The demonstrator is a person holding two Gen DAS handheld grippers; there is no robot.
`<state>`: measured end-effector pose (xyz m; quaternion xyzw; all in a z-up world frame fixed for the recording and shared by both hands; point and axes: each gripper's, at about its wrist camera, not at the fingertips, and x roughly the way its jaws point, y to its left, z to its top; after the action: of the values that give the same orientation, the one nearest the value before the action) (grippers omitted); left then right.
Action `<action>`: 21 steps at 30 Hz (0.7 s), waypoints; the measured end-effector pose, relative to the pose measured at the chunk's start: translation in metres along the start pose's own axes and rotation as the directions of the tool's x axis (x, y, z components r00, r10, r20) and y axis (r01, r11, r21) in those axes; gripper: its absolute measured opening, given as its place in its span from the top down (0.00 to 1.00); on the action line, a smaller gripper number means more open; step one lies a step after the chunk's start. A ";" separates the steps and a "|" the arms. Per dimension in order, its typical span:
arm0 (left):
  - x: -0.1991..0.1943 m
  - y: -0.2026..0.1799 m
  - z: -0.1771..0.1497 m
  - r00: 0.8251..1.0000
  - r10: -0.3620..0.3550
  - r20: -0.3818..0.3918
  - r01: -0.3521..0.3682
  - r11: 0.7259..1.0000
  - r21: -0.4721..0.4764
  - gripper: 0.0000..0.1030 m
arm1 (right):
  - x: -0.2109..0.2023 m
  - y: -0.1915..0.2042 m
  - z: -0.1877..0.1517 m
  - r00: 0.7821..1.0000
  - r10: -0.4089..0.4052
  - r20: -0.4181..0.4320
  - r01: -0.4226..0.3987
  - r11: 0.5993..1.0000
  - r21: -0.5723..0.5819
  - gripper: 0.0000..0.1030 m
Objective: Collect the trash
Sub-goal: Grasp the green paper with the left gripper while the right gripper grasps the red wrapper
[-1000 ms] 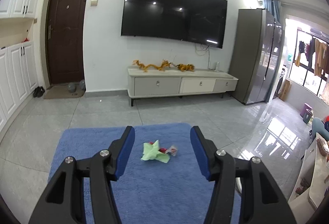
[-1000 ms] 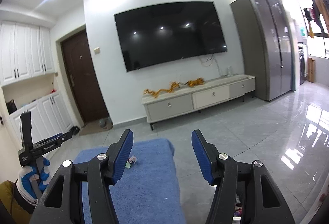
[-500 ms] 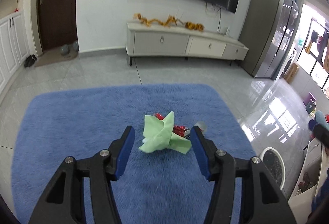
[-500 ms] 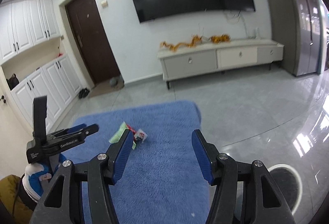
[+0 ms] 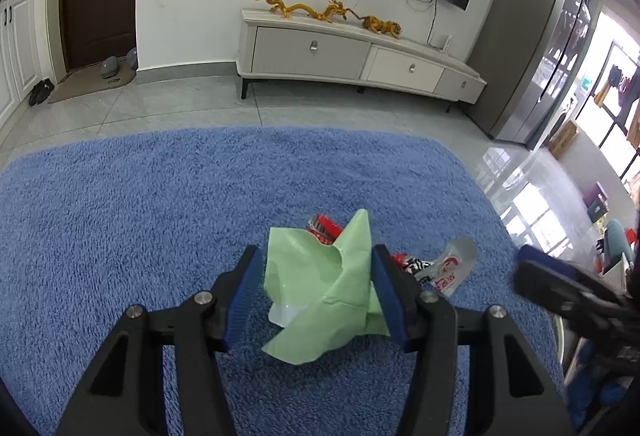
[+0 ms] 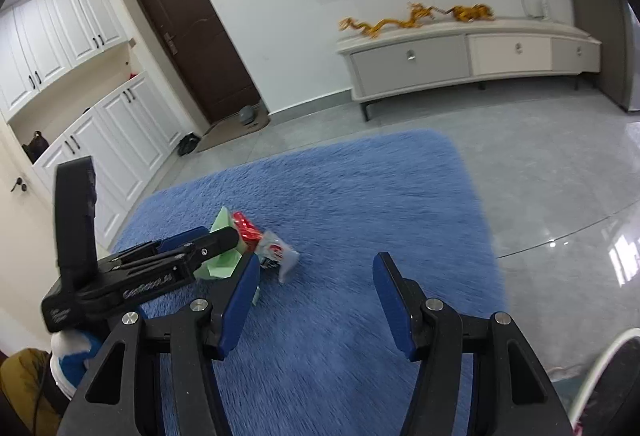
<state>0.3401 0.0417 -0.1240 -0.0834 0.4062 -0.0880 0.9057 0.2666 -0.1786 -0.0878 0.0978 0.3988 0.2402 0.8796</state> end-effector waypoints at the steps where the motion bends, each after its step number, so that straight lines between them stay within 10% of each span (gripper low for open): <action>1: -0.002 0.002 -0.002 1.000 -0.013 0.003 0.013 1.000 -0.008 0.48 | 0.007 0.002 0.001 1.000 0.010 -0.005 -0.010 1.000 0.001 0.46; 9: -0.009 0.010 -0.015 0.997 -0.077 0.004 0.077 0.997 -0.031 0.51 | 0.042 0.007 0.004 0.994 0.092 -0.054 -0.090 0.995 0.035 0.64; 21: -0.030 -0.014 -0.031 0.996 -0.094 0.012 0.092 0.992 0.082 0.83 | 0.027 0.001 -0.004 0.991 0.124 -0.054 -0.122 0.992 0.032 0.75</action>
<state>0.2961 0.0329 -0.1198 -0.0659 0.3909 -0.1460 0.9064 0.2785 -0.1645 -0.1081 0.1281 0.4197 0.2908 0.8502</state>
